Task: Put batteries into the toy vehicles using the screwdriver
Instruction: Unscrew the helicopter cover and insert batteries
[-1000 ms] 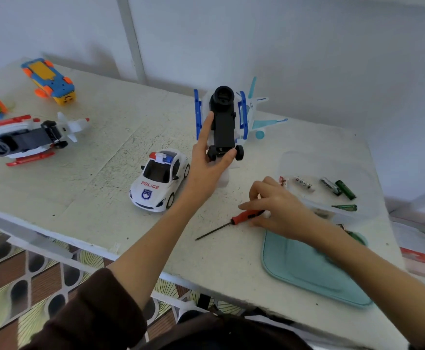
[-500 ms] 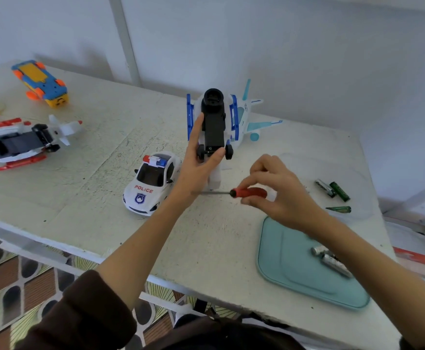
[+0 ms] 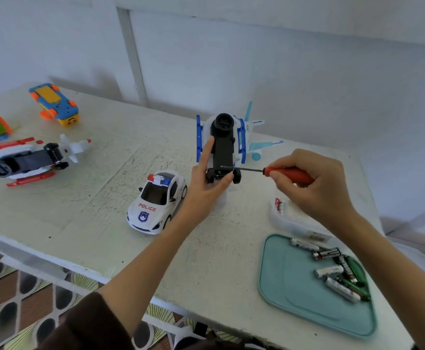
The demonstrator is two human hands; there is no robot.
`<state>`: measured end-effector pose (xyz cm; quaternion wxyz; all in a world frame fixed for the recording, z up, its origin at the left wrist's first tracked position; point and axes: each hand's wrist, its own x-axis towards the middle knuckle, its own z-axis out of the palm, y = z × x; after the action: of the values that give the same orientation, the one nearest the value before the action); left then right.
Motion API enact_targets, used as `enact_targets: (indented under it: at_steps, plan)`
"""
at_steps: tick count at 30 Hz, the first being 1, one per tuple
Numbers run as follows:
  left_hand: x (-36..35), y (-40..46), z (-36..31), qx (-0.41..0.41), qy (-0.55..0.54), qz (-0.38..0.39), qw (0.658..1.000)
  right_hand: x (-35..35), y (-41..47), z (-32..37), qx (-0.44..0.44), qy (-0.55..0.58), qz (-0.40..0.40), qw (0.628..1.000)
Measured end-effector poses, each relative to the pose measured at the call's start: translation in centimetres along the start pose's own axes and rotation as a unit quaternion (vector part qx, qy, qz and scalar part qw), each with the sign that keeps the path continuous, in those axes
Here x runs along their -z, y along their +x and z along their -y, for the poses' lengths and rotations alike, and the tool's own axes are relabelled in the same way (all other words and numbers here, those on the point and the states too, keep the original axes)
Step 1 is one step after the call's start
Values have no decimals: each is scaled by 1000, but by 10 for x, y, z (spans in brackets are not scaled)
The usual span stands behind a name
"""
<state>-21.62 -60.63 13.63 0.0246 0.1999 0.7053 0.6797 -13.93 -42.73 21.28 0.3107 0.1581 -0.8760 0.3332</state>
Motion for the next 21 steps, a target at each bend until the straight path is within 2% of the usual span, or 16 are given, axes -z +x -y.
enact_targets:
  at_steps: [16,21]
  plan:
    - [1,2,9,-12,11,-3,1000,1,6,4,0,-56,42,998]
    - [-1,3,11,-18,16,-3,1000,7,15,12,39,-112,73,990]
